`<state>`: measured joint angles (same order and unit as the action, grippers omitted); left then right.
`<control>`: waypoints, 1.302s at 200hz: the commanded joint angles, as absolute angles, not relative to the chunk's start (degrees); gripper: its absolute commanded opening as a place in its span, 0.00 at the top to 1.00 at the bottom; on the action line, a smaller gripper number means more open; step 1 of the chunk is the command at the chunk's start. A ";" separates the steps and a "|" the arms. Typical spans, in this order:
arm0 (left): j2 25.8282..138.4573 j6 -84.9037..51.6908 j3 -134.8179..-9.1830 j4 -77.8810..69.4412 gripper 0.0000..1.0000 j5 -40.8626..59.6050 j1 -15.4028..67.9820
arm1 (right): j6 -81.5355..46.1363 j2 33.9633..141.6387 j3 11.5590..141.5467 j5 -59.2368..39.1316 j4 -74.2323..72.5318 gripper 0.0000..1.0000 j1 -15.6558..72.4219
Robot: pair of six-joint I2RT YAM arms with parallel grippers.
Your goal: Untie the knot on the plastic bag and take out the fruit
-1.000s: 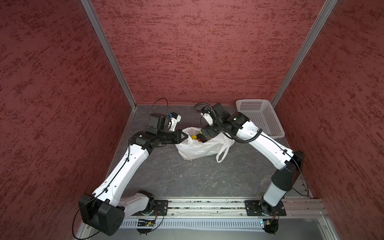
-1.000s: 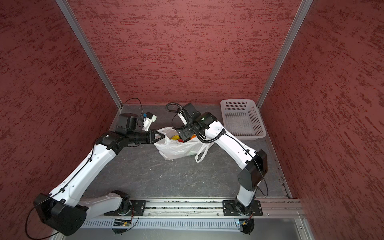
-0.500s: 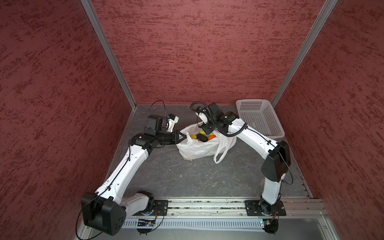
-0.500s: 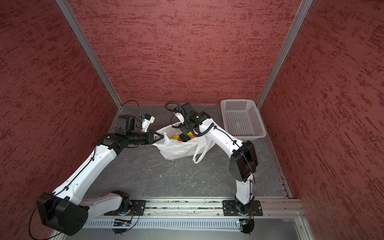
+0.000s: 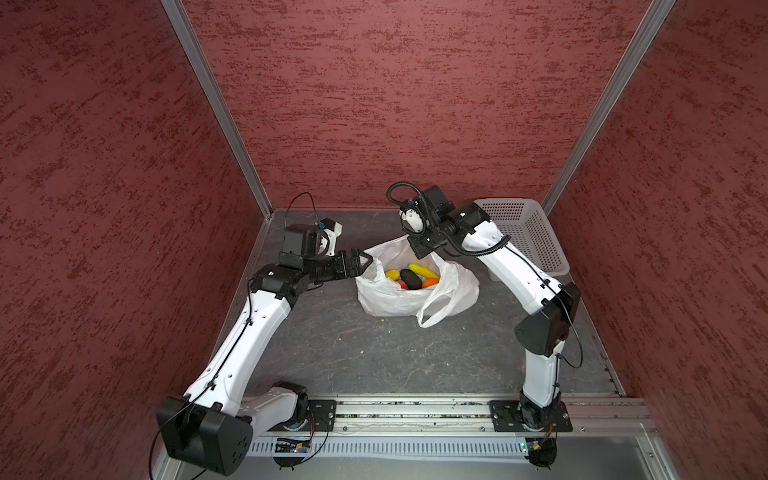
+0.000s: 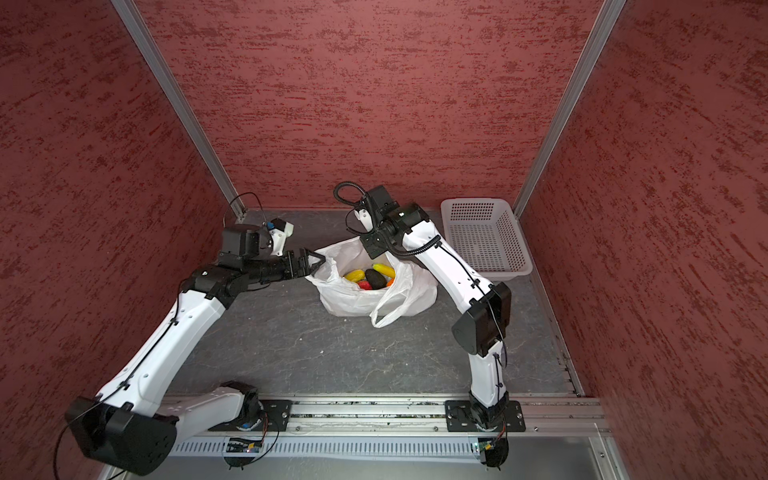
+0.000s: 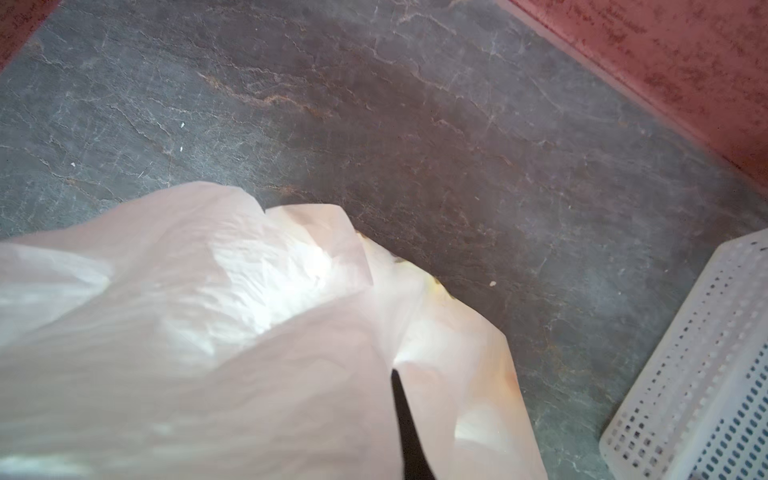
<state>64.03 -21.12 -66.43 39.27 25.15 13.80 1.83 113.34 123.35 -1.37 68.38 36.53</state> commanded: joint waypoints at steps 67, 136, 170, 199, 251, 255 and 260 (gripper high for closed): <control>66.06 -23.14 -76.34 50.53 0.01 1.63 34.49 | -5.59 121.04 138.25 -4.34 80.68 1.00 35.77; 73.21 -25.03 -77.76 52.57 0.00 -16.88 39.16 | -6.55 119.02 137.91 -5.98 80.25 1.00 35.82; 75.96 -25.95 -74.31 46.42 0.01 -14.97 36.93 | -6.94 117.97 136.43 -7.27 78.82 1.00 35.73; 77.61 -27.67 -70.43 39.52 0.00 -8.58 33.46 | -7.03 116.69 134.36 -7.40 77.32 1.00 35.77; 81.60 -27.08 -68.58 33.81 0.20 -2.12 31.04 | -7.21 115.84 132.85 -7.64 75.70 1.00 35.58; 81.71 -26.99 -68.56 33.45 0.24 -1.84 31.03 | -7.20 115.70 132.89 -7.65 75.62 1.00 35.60; 81.91 -26.91 -68.47 33.08 0.29 -1.56 30.94 | -7.29 115.72 132.89 -7.65 75.53 1.00 35.52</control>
